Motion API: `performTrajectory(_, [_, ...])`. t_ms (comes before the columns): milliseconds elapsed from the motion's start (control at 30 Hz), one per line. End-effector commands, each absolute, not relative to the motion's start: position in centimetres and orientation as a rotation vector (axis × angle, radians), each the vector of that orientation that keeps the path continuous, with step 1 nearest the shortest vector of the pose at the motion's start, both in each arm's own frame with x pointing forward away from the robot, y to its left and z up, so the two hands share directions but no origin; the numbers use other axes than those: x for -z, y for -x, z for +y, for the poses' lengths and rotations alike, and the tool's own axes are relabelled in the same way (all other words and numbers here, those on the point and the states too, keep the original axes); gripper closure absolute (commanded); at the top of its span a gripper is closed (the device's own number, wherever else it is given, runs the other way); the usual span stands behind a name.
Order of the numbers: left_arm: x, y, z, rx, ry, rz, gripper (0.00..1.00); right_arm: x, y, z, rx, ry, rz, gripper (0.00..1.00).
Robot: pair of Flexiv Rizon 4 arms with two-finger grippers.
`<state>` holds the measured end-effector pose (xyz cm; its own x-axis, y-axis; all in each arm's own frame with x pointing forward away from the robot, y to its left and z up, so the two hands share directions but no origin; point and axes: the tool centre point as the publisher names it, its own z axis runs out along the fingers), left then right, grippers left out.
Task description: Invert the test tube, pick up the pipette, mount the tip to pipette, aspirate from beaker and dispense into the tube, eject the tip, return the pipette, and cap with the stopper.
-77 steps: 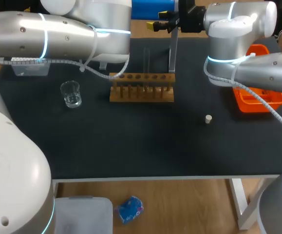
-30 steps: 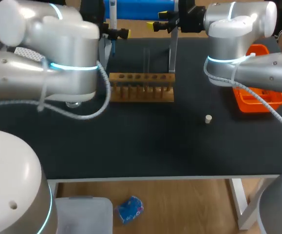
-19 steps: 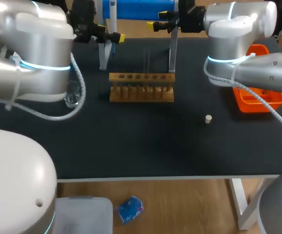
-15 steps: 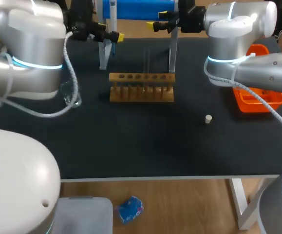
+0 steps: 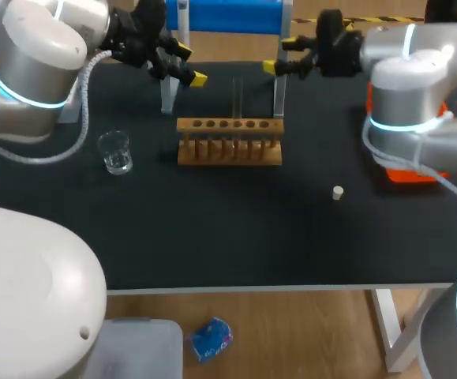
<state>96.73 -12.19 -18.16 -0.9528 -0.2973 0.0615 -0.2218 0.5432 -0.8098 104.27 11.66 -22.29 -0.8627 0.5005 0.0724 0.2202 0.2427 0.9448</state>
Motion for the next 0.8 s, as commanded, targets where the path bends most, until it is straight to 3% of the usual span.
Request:
performTrajectory(33, [18.8, -97.1, -13.1, 1.430, 0.309, 2.898, 0.00, 21.3, -98.1, 5.9, -1.628, -0.703, 2.265, 0.00])
performTrajectory(667, [18.9, -96.8, -13.5, 1.379, 0.286, 2.884, 0.00, 21.4, -97.4, 5.2, -1.644, -0.683, 2.269, 0.00])
performTrajectory(800, [19.2, -96.6, -13.7, 1.351, 0.269, 2.821, 0.00, 22.0, -95.0, 4.5, -1.629, -0.678, 2.283, 0.00])
